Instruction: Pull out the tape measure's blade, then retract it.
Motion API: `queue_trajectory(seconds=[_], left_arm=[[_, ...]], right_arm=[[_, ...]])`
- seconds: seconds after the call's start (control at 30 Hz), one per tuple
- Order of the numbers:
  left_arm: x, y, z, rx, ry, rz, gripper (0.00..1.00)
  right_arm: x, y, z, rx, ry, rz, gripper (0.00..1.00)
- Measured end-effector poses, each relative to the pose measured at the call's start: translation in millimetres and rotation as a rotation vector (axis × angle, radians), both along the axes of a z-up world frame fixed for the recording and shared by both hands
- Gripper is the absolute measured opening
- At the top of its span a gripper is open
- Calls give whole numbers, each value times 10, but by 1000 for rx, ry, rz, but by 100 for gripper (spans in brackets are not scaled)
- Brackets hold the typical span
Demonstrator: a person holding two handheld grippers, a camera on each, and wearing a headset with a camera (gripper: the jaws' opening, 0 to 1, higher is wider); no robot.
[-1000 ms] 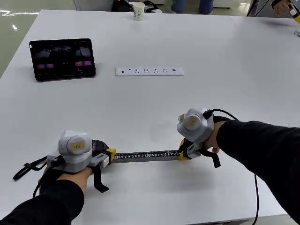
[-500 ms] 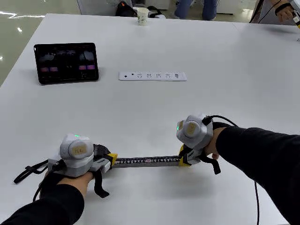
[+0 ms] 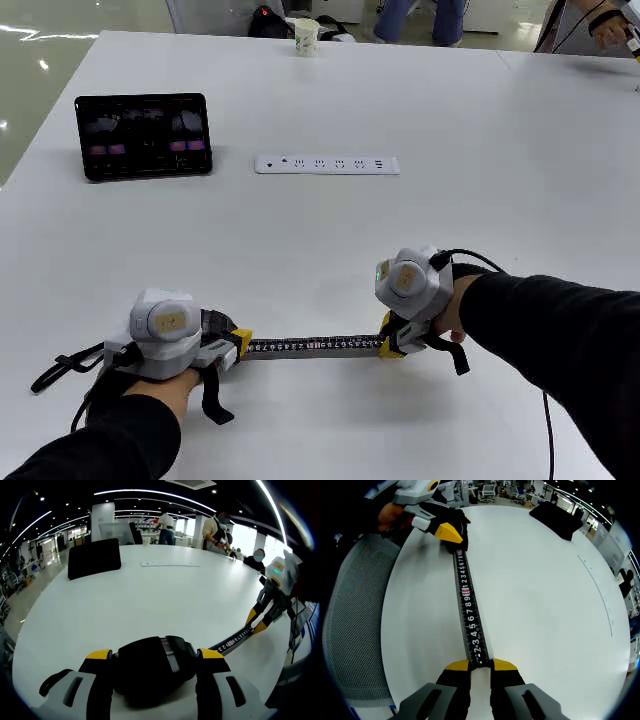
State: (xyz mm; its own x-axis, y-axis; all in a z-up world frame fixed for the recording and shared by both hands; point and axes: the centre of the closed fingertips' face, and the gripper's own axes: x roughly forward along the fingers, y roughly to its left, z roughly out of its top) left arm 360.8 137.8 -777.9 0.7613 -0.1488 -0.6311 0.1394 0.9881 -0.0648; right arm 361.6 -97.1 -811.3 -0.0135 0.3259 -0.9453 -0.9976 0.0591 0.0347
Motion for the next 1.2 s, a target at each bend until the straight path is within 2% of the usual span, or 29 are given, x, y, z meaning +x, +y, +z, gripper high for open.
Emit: queue_trajectory(seconds=[0.7,1.2], left_arm=[[-4,5,2,-4,2,1,62],[-2,2,6,-7,4,0,62]], right_arm=[[-7,81,-1,-7,-8,39,11],[-5,150,-6,2,-9,32,11]])
